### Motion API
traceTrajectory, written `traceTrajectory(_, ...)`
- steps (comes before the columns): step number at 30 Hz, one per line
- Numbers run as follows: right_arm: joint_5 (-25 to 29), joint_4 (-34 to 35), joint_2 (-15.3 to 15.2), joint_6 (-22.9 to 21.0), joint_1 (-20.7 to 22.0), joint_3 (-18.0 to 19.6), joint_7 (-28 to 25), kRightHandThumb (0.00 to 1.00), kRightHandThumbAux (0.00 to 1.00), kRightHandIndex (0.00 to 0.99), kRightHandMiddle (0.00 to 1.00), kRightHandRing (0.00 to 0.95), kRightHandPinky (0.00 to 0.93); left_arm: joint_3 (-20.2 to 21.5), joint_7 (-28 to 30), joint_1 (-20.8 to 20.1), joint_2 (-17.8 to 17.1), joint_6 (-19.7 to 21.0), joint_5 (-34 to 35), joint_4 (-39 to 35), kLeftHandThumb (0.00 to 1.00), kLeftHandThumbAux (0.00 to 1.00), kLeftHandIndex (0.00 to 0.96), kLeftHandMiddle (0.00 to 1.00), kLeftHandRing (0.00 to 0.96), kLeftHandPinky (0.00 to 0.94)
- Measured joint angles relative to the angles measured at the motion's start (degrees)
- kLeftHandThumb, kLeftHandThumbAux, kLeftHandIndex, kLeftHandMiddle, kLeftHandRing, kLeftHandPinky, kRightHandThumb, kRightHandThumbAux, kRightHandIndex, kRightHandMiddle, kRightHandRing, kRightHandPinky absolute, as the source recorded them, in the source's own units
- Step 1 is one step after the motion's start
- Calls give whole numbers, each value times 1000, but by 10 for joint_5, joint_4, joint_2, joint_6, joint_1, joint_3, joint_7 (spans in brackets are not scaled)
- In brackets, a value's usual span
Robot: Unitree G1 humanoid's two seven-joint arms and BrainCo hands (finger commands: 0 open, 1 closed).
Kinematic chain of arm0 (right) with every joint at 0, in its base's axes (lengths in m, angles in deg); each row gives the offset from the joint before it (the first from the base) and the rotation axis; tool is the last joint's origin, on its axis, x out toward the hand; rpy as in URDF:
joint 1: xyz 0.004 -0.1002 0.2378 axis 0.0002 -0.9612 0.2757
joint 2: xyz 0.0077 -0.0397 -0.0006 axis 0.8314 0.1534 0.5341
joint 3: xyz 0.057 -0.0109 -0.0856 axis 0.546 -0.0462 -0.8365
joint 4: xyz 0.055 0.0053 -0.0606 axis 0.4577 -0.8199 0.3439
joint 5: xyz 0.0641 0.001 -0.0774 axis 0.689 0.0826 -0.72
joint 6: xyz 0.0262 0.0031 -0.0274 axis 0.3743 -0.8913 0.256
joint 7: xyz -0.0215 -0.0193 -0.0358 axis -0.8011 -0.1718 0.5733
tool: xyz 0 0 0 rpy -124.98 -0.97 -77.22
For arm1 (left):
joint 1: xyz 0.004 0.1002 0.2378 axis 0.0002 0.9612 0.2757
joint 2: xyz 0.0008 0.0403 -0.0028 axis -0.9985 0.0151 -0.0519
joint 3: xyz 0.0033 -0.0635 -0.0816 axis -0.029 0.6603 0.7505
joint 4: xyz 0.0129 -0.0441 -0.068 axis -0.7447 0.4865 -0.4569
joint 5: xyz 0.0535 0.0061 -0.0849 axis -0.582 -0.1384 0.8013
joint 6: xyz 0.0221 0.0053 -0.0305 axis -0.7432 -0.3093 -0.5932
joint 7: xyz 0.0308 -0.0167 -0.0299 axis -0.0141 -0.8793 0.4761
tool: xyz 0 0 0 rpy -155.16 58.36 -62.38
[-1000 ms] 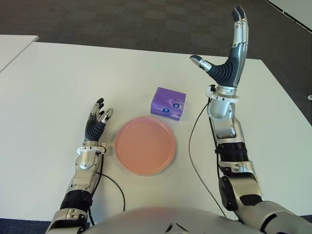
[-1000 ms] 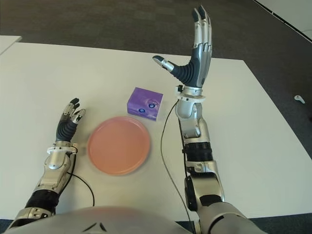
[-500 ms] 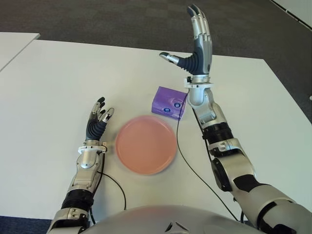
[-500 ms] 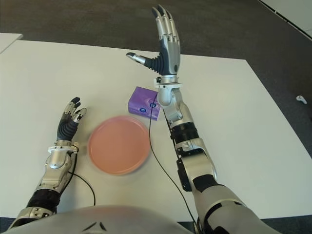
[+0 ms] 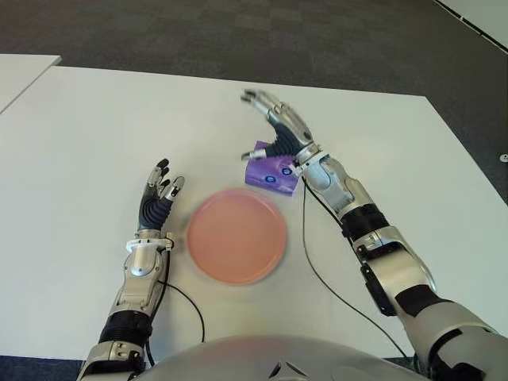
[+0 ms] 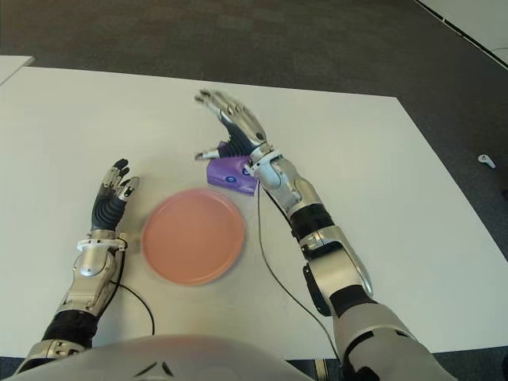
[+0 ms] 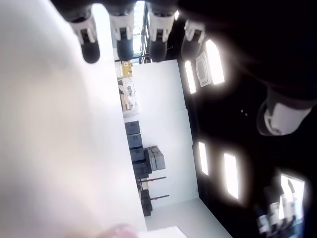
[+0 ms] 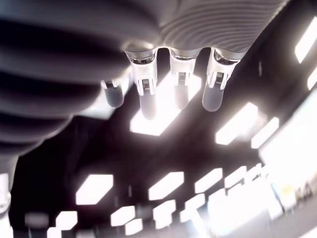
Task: Put the tissue paper into the plate.
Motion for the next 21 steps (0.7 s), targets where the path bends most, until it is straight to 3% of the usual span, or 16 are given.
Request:
traceTrajectory(9, -8, -65, -5, 11, 13, -29, -6, 46, 517, 0, 0, 0, 0, 0, 0, 2, 1, 0, 0, -2, 0, 415, 0, 0, 0, 0)
traceTrajectory(21, 2, -85, -8, 23, 19, -36, -17, 15, 511, 0, 0, 0, 0, 0, 0, 3, 1, 1, 0, -4, 0, 401, 0, 0, 0, 0)
